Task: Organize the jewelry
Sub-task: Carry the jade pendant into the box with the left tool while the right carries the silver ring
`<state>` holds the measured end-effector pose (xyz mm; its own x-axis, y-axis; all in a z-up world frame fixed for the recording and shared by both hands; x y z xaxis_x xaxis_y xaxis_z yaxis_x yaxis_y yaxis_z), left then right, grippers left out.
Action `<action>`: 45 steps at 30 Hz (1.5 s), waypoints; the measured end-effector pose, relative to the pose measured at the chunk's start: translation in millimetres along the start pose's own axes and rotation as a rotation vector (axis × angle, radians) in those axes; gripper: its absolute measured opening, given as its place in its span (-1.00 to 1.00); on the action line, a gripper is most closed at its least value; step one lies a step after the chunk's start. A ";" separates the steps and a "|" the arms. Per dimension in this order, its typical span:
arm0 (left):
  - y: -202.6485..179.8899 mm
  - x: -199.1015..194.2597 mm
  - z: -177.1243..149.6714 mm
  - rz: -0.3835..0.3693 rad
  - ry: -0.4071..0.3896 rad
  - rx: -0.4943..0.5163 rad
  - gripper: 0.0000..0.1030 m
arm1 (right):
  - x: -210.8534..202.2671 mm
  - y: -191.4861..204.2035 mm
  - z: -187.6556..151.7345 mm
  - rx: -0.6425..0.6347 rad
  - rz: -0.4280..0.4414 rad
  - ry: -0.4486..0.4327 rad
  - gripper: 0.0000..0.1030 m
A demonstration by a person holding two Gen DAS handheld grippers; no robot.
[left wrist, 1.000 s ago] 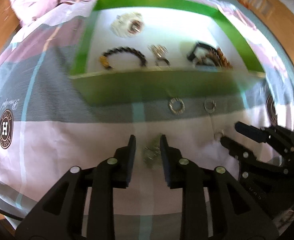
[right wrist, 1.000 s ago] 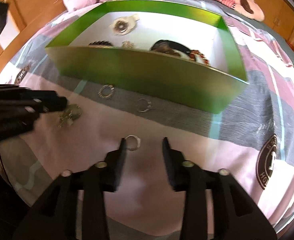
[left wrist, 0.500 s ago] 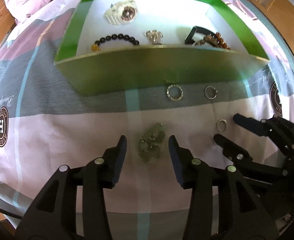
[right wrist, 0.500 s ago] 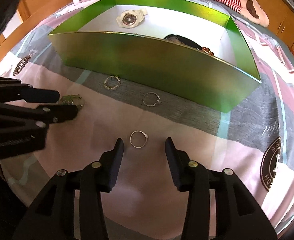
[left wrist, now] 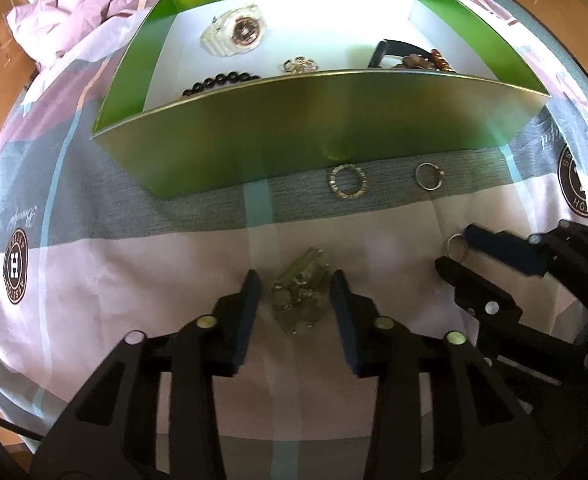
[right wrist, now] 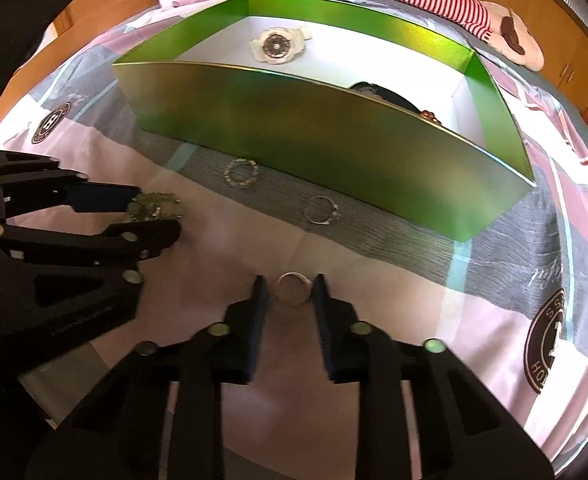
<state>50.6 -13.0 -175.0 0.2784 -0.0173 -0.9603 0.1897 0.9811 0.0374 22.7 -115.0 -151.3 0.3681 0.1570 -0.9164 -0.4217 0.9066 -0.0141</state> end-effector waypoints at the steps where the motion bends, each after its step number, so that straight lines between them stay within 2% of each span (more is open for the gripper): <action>1: -1.3 -0.4 -0.2 -0.007 -0.002 0.002 -0.47 | -0.1 0.9 1.4 0.002 0.001 -0.001 -0.64; 5: -0.3 -5.9 -1.3 -0.028 -0.009 -0.013 -0.65 | -2.8 -0.7 5.7 0.031 0.018 -0.013 -0.64; 10: 12.0 -24.6 4.8 -0.059 -0.038 -0.064 -0.68 | -18.5 -7.9 16.5 0.052 0.012 -0.059 -0.64; 13: 28.4 -51.4 11.9 -0.097 -0.086 -0.098 -0.68 | -38.9 -15.1 30.5 0.060 0.004 -0.117 -0.64; 17: 41.9 -88.6 42.9 -0.144 -0.169 -0.124 -0.68 | -72.4 -31.8 62.9 0.082 -0.001 -0.208 -0.64; 21: 51.8 -108.4 82.6 -0.138 -0.247 -0.130 -0.68 | -78.7 -59.2 92.1 0.116 -0.006 -0.254 -0.64; 24: 62.5 -97.6 106.3 -0.133 -0.247 -0.152 -0.68 | -57.0 -82.1 100.5 0.172 -0.018 -0.234 -0.64; 28: 72.8 -76.3 114.7 -0.164 -0.221 -0.198 -0.67 | -26.5 -91.9 94.2 0.222 -0.003 -0.179 -0.61; 29: 74.3 -73.4 116.2 -0.168 -0.225 -0.209 -0.59 | -24.7 -90.8 95.4 0.216 -0.003 -0.176 -0.54; 30: 75.7 -71.4 117.0 -0.168 -0.231 -0.217 -0.53 | -26.8 -89.6 95.8 0.211 0.000 -0.180 -0.36; 31: 75.4 -70.4 117.8 -0.172 -0.235 -0.222 -0.38 | -30.8 -88.5 95.9 0.210 0.006 -0.188 -0.18; 33: 72.5 -71.0 116.6 -0.177 -0.240 -0.222 -0.28 | -47.0 -84.5 93.5 0.208 0.029 -0.222 -0.07; 35: 68.4 -73.4 113.7 -0.181 -0.241 -0.211 -0.20 | -60.5 -77.6 88.5 0.185 0.071 -0.232 -0.07; 37: 57.9 -79.0 105.2 -0.205 -0.237 -0.181 -0.20 | -70.4 -67.1 79.3 0.150 0.108 -0.234 -0.07; 40: 38.1 -84.4 88.1 -0.219 -0.226 -0.104 -0.21 | -67.5 -42.2 59.5 0.041 0.114 -0.171 -0.08; 42: 25.0 -83.3 75.7 -0.202 -0.214 -0.053 -0.36 | -55.6 -33.6 50.7 0.011 0.093 -0.135 -0.08; 43: 18.7 -80.2 68.9 -0.183 -0.202 -0.036 -0.56 | -48.6 -30.8 46.4 0.004 0.088 -0.116 -0.13; 45: 7.8 -71.0 60.4 -0.185 -0.175 -0.017 -0.62 | -31.9 -27.8 37.2 0.010 0.087 -0.067 -0.19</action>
Point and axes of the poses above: each gripper's, at about its wrist camera, not at the fingertips, and x roughly the way its jaws point, y to its left, z to its top, the point moved 8 cm from there along x, roughly the way its jaws point, and after that the axes turned 3 degrees about y, right-handed, at the moved point
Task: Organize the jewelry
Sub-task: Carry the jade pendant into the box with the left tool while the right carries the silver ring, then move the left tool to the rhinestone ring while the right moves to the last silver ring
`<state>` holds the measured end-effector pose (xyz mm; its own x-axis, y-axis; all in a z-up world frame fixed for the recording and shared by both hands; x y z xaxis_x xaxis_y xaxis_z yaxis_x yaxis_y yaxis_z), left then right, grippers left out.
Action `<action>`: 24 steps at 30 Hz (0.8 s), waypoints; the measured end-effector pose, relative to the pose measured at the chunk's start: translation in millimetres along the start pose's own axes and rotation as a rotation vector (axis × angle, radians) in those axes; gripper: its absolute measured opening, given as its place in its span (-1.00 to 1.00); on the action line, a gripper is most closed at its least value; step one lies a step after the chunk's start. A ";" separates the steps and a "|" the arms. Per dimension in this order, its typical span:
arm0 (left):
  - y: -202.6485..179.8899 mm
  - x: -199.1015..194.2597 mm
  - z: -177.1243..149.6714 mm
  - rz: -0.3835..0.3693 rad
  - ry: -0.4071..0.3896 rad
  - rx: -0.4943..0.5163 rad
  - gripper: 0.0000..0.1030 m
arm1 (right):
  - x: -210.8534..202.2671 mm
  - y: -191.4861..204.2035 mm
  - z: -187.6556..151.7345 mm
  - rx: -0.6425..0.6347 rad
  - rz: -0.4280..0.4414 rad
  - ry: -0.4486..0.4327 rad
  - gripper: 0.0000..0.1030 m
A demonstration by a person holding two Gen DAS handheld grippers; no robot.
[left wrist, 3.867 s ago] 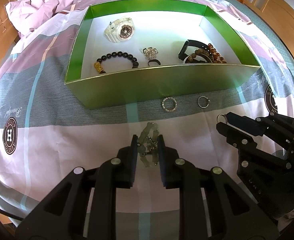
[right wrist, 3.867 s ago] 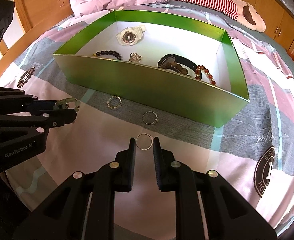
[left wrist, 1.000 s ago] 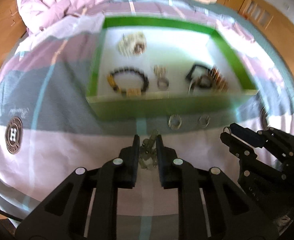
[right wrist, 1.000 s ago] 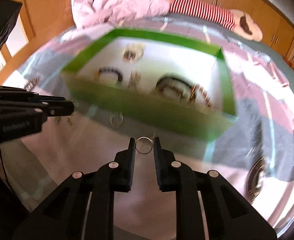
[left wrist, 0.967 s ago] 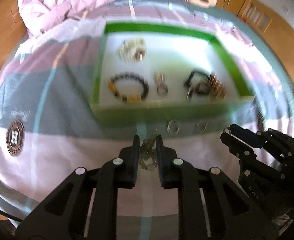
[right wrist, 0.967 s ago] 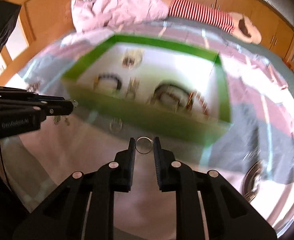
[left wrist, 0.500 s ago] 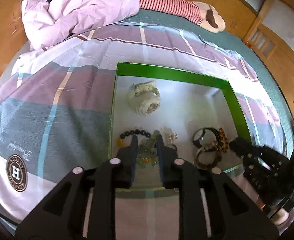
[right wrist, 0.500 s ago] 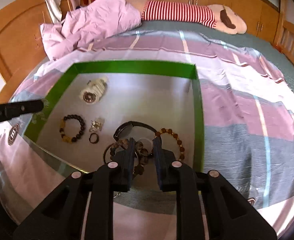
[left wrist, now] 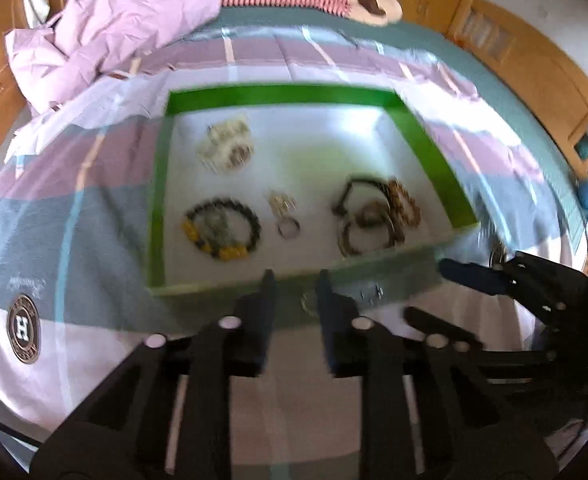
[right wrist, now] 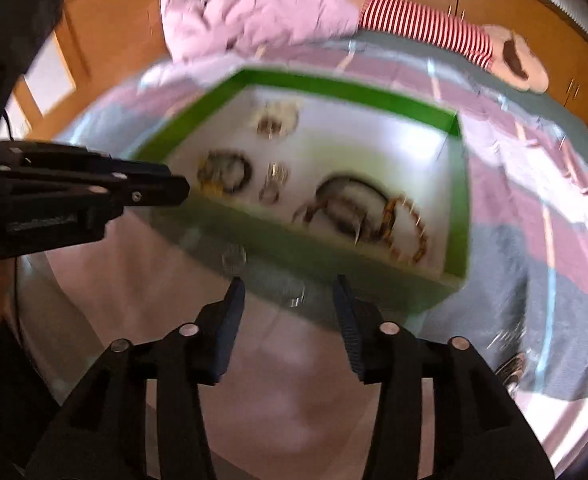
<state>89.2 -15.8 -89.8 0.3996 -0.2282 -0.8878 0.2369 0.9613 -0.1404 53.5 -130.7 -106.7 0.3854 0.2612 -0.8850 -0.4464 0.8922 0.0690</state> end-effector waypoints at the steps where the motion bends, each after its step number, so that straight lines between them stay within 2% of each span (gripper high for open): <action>1: -2.6 4.9 -3.1 -0.005 0.011 0.005 -0.62 | 6.5 -1.0 -2.5 0.008 -0.003 0.014 -0.19; 4: -5.7 22.6 -10.8 -0.002 0.051 0.006 -0.62 | 23.9 -4.7 -5.9 0.020 -0.038 0.028 -0.21; 8: 2.2 42.3 -15.4 -0.029 0.099 -0.049 -0.60 | 41.2 -6.0 -4.7 0.047 -0.008 0.042 -0.21; 11: 8.8 49.8 -17.2 -0.014 0.110 -0.059 -0.59 | 48.4 -1.2 -5.2 0.018 -0.023 0.046 -0.27; 13: 11.2 52.3 -17.6 0.000 0.108 -0.062 -0.59 | 47.9 -0.4 -4.4 0.014 -0.019 0.045 -0.62; 16: 11.4 57.9 -14.9 0.008 0.107 -0.071 -0.59 | 46.2 -2.5 -5.3 0.026 -0.018 0.060 -0.85; 19: 6.8 67.0 -15.7 0.003 0.121 -0.065 -0.58 | 42.4 -6.8 -13.0 0.043 -0.014 0.099 -0.85; 24: -2.3 83.0 -18.1 0.011 0.136 -0.057 -0.27 | 35.8 -11.7 -24.5 0.035 -0.005 0.115 -0.84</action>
Point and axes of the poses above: each gripper's, at about its wrist camera, not at the fingertips, and x roughly the way its jaws point, y to its left, z to its top, the point moved 8 cm from there along x, roughly the way its jaws point, and after that the axes turned 3 degrees about y, right-handed, at the moved point
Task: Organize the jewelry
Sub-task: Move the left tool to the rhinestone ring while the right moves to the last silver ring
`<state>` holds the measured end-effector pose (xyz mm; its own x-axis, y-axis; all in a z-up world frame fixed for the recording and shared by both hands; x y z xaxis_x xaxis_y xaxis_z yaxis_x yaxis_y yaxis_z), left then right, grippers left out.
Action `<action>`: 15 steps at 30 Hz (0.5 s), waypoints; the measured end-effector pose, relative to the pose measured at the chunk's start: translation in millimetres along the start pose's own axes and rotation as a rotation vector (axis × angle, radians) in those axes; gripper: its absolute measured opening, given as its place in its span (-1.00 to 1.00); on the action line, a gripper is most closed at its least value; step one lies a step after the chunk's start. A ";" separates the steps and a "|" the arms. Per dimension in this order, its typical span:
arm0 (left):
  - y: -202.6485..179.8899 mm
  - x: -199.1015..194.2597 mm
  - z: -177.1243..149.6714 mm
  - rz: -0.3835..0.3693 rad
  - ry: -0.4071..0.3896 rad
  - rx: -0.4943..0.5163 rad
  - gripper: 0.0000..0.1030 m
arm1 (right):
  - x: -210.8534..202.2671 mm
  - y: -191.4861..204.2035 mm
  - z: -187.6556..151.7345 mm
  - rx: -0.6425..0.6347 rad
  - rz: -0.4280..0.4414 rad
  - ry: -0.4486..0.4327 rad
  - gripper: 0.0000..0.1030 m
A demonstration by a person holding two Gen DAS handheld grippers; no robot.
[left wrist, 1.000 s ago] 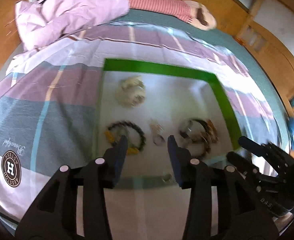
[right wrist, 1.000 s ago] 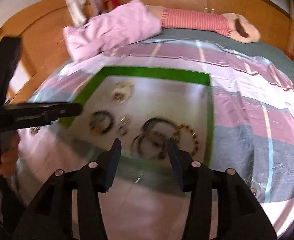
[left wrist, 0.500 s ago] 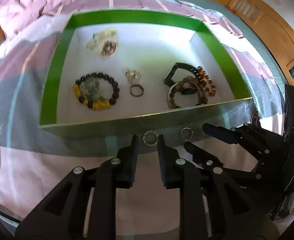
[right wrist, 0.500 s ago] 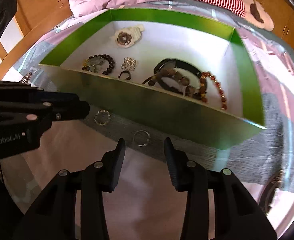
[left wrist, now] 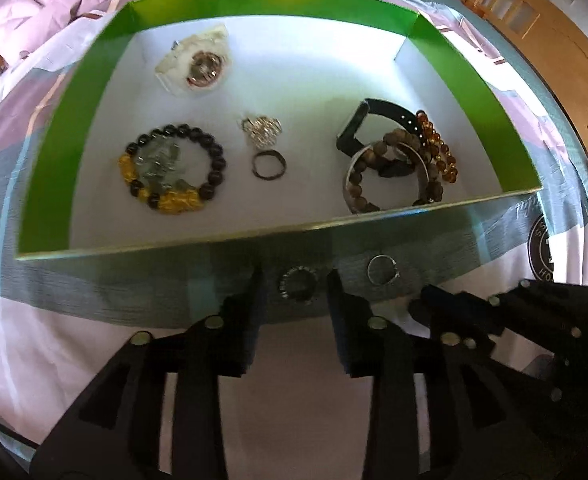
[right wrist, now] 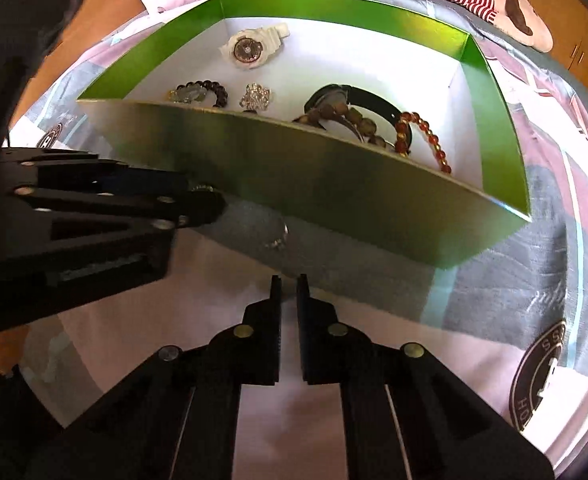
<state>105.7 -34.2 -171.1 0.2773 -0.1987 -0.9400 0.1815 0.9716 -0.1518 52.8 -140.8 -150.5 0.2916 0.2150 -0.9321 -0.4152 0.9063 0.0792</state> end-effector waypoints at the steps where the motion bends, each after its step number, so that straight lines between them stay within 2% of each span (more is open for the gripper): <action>1: -1.7 0.7 -0.1 0.001 -0.002 -0.001 -0.22 | -0.4 -1.0 -0.8 0.001 0.000 -0.003 -0.80; 3: -4.4 1.8 -0.1 0.021 -0.006 0.006 -0.21 | -2.0 -4.3 -2.8 0.009 -0.002 -0.011 -0.72; 4: -5.0 2.7 -0.8 0.043 -0.010 0.016 -0.29 | -1.7 -5.4 -2.2 0.013 0.000 -0.012 -0.71; 5: -3.7 3.2 -1.6 0.083 -0.014 0.027 -0.50 | -2.4 -6.4 -2.1 0.017 0.001 -0.014 -0.71; 6: -2.7 3.0 -1.5 0.107 -0.017 0.035 -0.58 | -2.8 -6.9 -1.2 0.019 -0.001 -0.018 -0.71; 8: -0.2 1.1 -3.0 0.108 -0.012 0.035 -0.59 | -3.7 -7.4 1.8 0.019 -0.008 -0.035 -0.71; 11: 11.6 -2.1 -7.3 0.098 0.014 -0.017 -0.59 | -1.7 -1.9 8.6 0.013 0.004 -0.057 -0.71; 15: 28.3 -8.4 -14.3 0.080 0.053 -0.074 -0.59 | 3.2 10.2 19.2 0.000 0.015 -0.080 -0.41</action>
Point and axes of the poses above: each gripper's, at about its wrist camera, not at the fingertips, and x roughly the way its jaws point, y to its left, z to its top, the point moved 8 cm from there along x, roughly the way its jaws point, and after that the axes turned 3 degrees about y, right-handed, at the moved point
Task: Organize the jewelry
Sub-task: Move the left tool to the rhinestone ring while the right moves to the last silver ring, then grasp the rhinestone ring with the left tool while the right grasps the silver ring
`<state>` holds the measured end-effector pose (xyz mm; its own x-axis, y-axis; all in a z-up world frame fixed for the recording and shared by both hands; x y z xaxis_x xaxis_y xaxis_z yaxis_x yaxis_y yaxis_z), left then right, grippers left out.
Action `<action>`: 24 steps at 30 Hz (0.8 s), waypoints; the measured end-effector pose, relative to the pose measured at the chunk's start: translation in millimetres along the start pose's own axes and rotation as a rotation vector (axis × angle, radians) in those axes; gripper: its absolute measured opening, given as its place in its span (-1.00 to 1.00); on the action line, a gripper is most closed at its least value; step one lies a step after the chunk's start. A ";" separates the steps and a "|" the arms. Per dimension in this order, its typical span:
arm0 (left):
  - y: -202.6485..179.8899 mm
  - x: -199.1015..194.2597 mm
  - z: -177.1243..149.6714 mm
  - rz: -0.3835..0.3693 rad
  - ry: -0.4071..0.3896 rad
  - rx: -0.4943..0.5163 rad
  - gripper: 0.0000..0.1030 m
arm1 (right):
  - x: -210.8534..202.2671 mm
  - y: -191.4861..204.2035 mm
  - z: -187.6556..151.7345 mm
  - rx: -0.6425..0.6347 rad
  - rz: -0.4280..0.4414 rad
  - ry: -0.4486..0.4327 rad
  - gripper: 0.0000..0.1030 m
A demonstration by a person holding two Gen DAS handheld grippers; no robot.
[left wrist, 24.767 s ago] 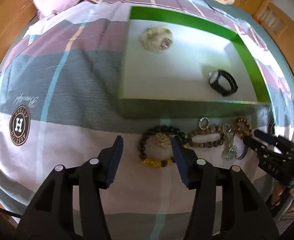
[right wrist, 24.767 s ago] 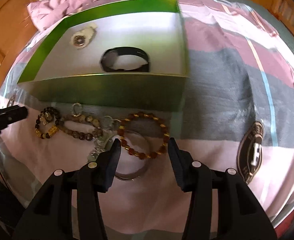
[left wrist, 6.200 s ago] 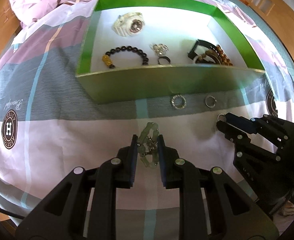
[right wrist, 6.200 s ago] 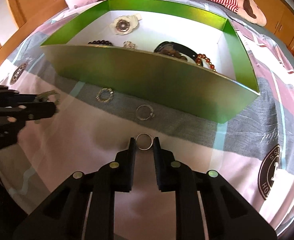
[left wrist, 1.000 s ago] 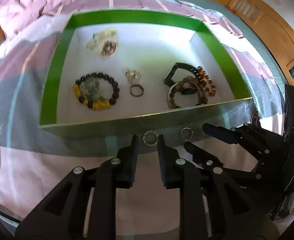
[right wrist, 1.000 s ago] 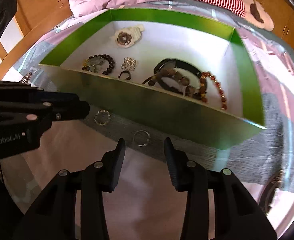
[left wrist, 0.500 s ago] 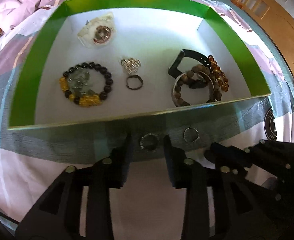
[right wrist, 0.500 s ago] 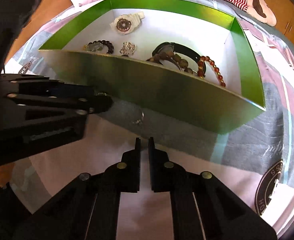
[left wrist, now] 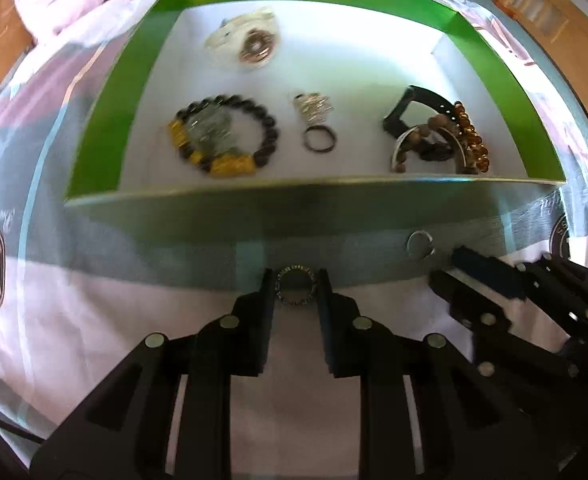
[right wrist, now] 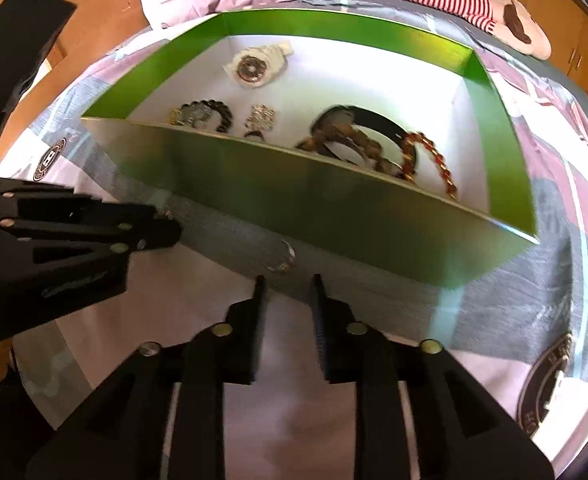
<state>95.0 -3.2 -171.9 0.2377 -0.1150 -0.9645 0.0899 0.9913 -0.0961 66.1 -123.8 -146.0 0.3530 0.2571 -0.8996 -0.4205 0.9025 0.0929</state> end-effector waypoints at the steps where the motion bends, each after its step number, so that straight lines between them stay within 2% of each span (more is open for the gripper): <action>1: 2.8 -0.6 -0.7 -0.003 0.004 -0.007 -0.59 | 1.9 3.1 2.6 -0.004 0.001 -0.005 -0.39; 6: 17.7 -2.8 -3.4 -0.020 0.013 -0.040 -0.59 | 13.8 16.2 16.6 -0.039 -0.021 -0.034 -0.39; 8: 25.3 -4.9 -2.3 -0.023 0.008 -0.057 -0.59 | 16.1 20.6 18.8 -0.050 -0.017 -0.032 -0.56; 10: 32.5 -7.4 0.4 -0.027 -0.001 -0.075 -0.59 | 16.4 24.8 18.6 -0.061 -0.013 -0.016 -0.59; 15: 50.0 -13.8 -0.9 -0.037 -0.005 -0.101 -0.58 | 8.0 39.9 -1.3 -0.151 0.013 0.053 -0.59; 17: 53.0 -14.8 -1.2 -0.043 -0.004 -0.109 -0.52 | 2.2 41.0 -7.8 -0.180 0.016 0.060 -0.59; 18: 53.8 -15.1 -1.0 -0.049 -0.003 -0.110 -0.48 | -0.5 39.0 -9.4 -0.179 0.018 0.059 -0.56; 19: 56.4 -17.9 -3.0 -0.051 -0.004 -0.112 -0.39 | -4.0 35.3 -10.6 -0.168 0.017 0.057 -0.39; 21: 59.1 -19.5 -3.4 -0.052 -0.008 -0.117 -0.28 | -11.9 26.0 -11.3 -0.130 0.025 0.042 -0.20; 24: 59.3 -18.2 0.2 -0.052 -0.015 -0.111 -0.26 | -16.4 20.2 -13.8 -0.111 0.042 0.035 -0.20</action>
<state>96.2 57.7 -160.0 0.2496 -0.1665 -0.9539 -0.0047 0.9849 -0.1732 40.3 -114.5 -135.2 0.3044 0.2795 -0.9106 -0.5246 0.8471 0.0847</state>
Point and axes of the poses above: each gripper's, at about its wrist camera, not at the fingertips, and x roughly the way its jaws point, y to its left, z to its top, the point moved 8 cm from there along x, roughly the way its jaws point, and after that the axes turned 3 degrees about y, right-handed, at the moved point
